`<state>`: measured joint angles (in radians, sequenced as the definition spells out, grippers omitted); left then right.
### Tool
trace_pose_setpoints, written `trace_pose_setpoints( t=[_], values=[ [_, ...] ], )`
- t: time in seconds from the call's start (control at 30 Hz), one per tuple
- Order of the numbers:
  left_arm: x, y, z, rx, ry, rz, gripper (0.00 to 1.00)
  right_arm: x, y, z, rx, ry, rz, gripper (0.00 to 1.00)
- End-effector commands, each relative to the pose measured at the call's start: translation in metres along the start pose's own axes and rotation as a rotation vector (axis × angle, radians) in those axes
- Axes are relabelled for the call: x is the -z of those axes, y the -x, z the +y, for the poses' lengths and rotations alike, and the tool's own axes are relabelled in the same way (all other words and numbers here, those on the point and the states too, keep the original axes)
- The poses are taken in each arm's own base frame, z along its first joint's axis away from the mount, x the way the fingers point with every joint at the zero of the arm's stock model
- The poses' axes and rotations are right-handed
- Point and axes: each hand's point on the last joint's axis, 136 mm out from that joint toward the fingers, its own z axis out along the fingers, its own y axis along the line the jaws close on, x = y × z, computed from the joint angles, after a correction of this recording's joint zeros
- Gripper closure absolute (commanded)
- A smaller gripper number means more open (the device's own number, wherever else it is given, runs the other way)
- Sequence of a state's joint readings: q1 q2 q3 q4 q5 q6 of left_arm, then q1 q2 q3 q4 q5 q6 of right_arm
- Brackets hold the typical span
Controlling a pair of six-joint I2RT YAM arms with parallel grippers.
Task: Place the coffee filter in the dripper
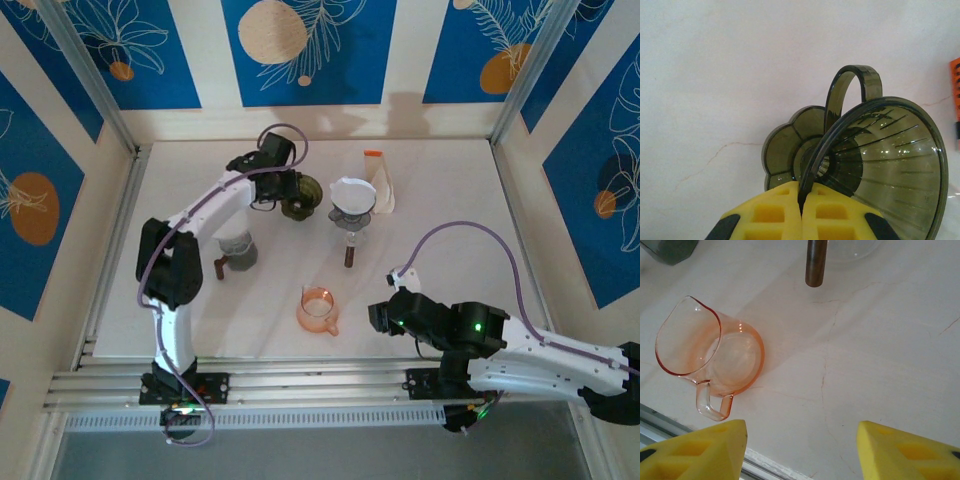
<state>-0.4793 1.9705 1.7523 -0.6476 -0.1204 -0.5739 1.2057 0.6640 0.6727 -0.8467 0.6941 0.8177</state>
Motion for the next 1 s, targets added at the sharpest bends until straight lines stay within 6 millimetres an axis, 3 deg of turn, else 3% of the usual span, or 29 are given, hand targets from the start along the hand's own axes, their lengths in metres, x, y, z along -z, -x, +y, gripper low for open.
trace_pose_setpoints(
  t=[0.0,0.27,0.47,0.6,0.77,0.97],
  values=[
    [0.052,0.039,-0.013,0.056,-0.106,-0.101,1.00,0.003,0.006,-0.005,-0.022,-0.016,-0.032,0.39],
    [0.124,0.066,-0.019,0.070,-0.206,-0.206,1.00,0.002,0.008,-0.005,-0.024,-0.016,-0.037,0.39],
    [0.184,0.063,-0.031,0.079,-0.344,-0.251,1.00,0.002,0.009,-0.006,-0.029,-0.017,-0.041,0.39],
    [0.216,0.038,-0.032,0.086,-0.437,-0.233,1.00,0.001,0.009,-0.005,-0.027,-0.015,-0.040,0.39],
    [0.238,-0.009,-0.028,0.085,-0.518,-0.171,1.00,0.001,0.009,-0.006,-0.026,-0.019,-0.040,0.39],
    [0.240,-0.084,-0.023,0.002,-0.511,-0.048,1.00,-0.001,0.007,-0.009,-0.034,-0.028,-0.031,0.39]
  ],
)
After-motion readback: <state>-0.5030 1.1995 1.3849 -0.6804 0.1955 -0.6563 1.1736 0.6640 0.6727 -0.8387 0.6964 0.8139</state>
